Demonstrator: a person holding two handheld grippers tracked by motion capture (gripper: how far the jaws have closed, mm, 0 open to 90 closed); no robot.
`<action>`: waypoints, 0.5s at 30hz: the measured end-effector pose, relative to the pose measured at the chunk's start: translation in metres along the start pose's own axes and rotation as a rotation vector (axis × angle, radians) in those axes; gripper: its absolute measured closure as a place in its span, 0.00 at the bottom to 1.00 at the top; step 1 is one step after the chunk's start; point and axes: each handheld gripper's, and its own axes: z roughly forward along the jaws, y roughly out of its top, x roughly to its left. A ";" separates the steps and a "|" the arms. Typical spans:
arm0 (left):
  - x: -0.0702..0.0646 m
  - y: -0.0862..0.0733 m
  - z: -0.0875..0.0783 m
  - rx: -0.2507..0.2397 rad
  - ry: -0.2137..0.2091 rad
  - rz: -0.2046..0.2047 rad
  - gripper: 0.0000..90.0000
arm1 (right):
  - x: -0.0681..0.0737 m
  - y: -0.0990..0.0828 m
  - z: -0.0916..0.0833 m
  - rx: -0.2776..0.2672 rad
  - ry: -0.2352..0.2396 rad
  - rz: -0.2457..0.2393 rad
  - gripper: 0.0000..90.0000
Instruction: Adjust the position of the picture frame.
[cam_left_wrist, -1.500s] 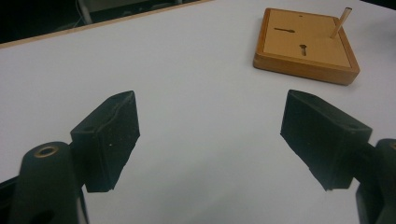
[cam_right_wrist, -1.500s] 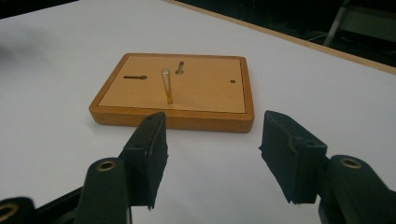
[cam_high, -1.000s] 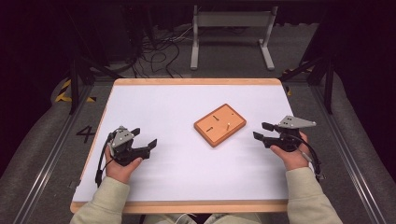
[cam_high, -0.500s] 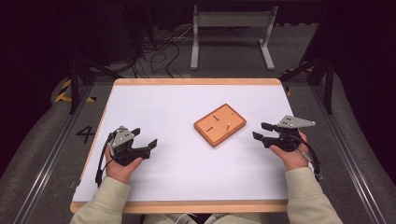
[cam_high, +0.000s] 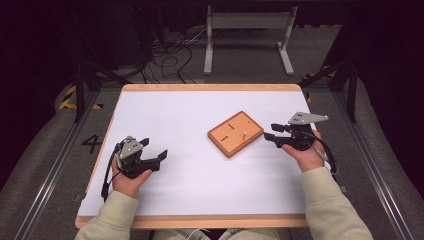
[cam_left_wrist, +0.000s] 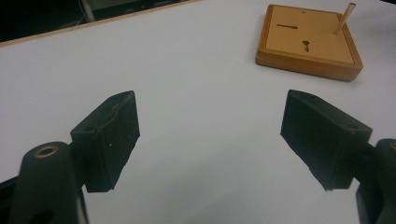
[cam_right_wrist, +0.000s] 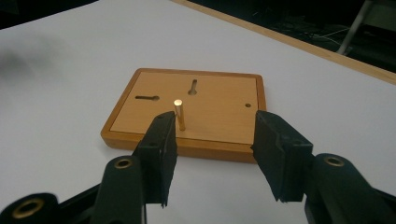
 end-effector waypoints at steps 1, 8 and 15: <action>0.000 0.000 0.000 0.001 0.001 0.000 0.22 | 0.000 0.003 0.002 0.005 -0.002 -0.006 0.56; 0.003 -0.003 -0.005 0.002 0.011 -0.010 0.22 | 0.000 0.024 0.016 0.036 0.017 -0.044 0.58; 0.003 -0.006 -0.009 0.005 0.021 -0.011 0.22 | -0.001 0.041 0.031 0.081 0.034 -0.061 0.64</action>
